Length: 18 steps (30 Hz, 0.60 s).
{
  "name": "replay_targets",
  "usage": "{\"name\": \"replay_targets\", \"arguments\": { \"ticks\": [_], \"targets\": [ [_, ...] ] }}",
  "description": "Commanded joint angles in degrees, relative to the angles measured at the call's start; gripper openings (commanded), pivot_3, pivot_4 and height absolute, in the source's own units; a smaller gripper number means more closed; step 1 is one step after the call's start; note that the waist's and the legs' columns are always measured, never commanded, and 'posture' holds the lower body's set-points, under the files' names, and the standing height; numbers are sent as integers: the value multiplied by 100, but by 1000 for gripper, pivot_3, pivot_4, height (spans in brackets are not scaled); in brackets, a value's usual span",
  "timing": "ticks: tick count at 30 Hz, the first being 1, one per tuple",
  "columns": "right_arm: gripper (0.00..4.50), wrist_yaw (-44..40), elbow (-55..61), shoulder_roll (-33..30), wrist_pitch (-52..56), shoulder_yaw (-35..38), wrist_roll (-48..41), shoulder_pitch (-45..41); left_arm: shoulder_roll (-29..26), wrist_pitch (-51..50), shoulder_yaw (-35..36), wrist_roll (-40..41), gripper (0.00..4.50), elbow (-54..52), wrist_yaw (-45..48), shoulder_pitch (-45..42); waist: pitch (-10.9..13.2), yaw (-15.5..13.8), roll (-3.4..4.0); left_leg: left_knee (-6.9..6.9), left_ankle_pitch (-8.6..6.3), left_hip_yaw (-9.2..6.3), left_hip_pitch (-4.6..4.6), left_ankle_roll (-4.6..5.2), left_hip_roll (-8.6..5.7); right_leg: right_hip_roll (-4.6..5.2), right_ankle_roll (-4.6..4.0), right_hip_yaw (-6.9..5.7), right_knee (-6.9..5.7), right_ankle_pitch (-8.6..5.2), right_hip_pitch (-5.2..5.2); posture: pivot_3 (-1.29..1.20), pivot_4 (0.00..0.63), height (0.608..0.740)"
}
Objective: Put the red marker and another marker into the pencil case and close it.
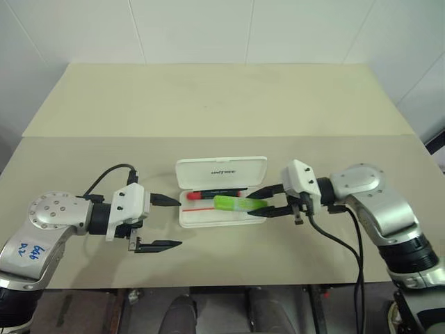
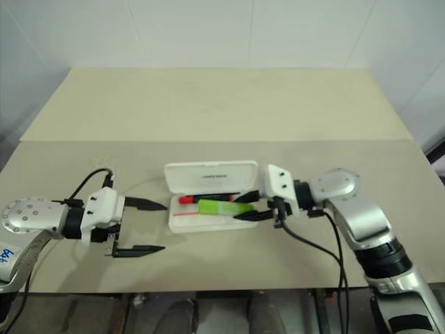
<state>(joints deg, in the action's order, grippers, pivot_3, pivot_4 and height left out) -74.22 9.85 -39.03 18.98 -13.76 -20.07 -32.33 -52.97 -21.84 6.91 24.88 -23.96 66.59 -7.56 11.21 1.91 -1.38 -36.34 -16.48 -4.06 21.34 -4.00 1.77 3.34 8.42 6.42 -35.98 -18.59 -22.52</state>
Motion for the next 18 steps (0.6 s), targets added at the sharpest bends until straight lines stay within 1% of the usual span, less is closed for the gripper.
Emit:
{"name": "replay_targets", "arguments": {
  "ticks": [1,10,18],
  "targets": [
    [1083,-28,-111,173,-204,-100,113,-213,-111,121,193,13,4500,-170,-22,100,1,2,1,0,0,0,0,0,0,0,0,0,0,0,0,0,150,740],
    [1083,159,-695,787,-626,-552,690,-468,-67,259,77,-92,4500,-47,-83,64,1,5,1,4,0,0,0,0,0,1,-1,0,-1,-1,-2,0,150,740],
    [1083,318,-761,1046,-595,-694,981,-486,-19,298,-83,-121,4500,70,-95,-95,1,5,2,8,0,0,0,0,0,0,-2,-1,0,-1,-4,0,150,740]
  ]
}}
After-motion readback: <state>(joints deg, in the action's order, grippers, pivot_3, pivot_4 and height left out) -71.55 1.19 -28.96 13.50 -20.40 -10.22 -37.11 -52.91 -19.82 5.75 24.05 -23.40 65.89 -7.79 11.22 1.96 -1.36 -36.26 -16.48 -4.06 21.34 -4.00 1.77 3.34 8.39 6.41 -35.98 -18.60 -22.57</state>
